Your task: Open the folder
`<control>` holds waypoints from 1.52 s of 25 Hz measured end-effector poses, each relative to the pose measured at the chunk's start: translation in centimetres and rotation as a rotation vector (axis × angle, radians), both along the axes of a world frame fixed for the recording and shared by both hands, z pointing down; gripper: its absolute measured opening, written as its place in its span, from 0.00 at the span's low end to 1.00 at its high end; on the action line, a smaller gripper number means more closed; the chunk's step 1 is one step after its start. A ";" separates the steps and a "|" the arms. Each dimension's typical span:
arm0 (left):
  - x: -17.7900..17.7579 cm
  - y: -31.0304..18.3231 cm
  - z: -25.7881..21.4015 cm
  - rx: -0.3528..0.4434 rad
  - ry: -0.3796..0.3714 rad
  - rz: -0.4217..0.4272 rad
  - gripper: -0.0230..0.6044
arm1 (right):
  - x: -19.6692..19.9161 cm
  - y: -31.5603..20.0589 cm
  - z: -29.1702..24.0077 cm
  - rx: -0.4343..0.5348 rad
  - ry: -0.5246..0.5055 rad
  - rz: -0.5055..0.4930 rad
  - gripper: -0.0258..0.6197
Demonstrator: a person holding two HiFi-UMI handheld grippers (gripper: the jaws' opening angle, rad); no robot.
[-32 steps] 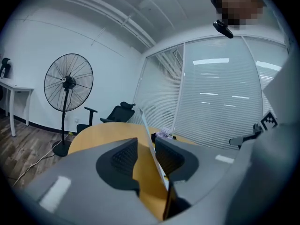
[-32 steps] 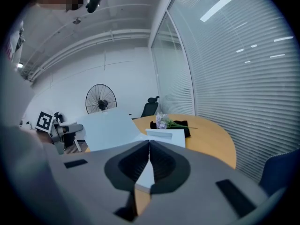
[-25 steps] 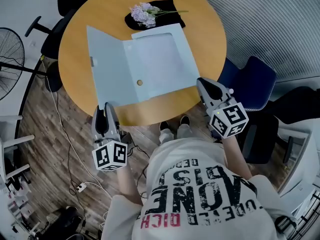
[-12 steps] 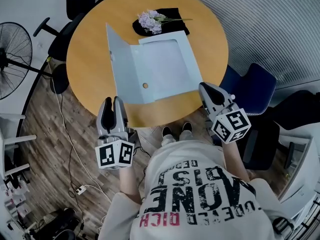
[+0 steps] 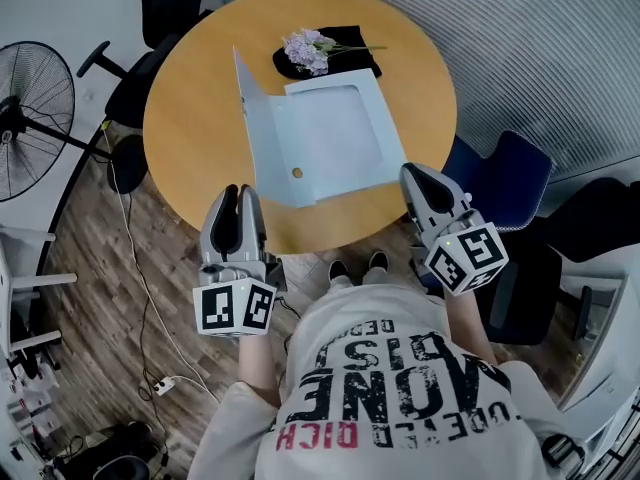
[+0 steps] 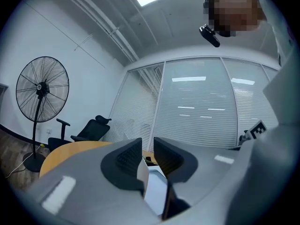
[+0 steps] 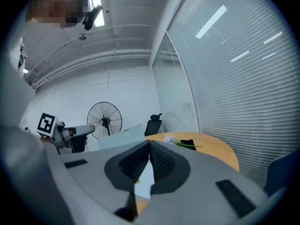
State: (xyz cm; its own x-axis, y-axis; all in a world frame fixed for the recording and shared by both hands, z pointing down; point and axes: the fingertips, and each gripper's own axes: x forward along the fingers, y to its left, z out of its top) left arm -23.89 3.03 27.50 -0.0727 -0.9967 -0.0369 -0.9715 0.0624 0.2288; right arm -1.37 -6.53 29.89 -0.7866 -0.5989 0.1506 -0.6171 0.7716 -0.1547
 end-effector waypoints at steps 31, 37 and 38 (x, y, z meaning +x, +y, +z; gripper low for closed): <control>13.9 0.8 -2.2 0.007 -0.089 0.072 0.05 | 8.6 4.7 -4.1 0.095 0.003 -0.007 0.06; 16.9 1.3 -3.1 0.016 -0.101 0.083 0.05 | 9.8 6.1 -4.5 0.098 -0.022 -0.017 0.06; 17.3 1.4 -3.3 0.019 -0.108 0.085 0.05 | 9.9 6.4 -4.7 0.097 -0.028 -0.023 0.06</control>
State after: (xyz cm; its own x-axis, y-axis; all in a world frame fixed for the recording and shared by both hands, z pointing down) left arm -6.55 4.44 24.19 0.0173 -0.9981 -0.0589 -0.9922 -0.0244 0.1226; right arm 8.49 -0.17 25.23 -0.8034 -0.5913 0.0703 -0.5955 0.7977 -0.0952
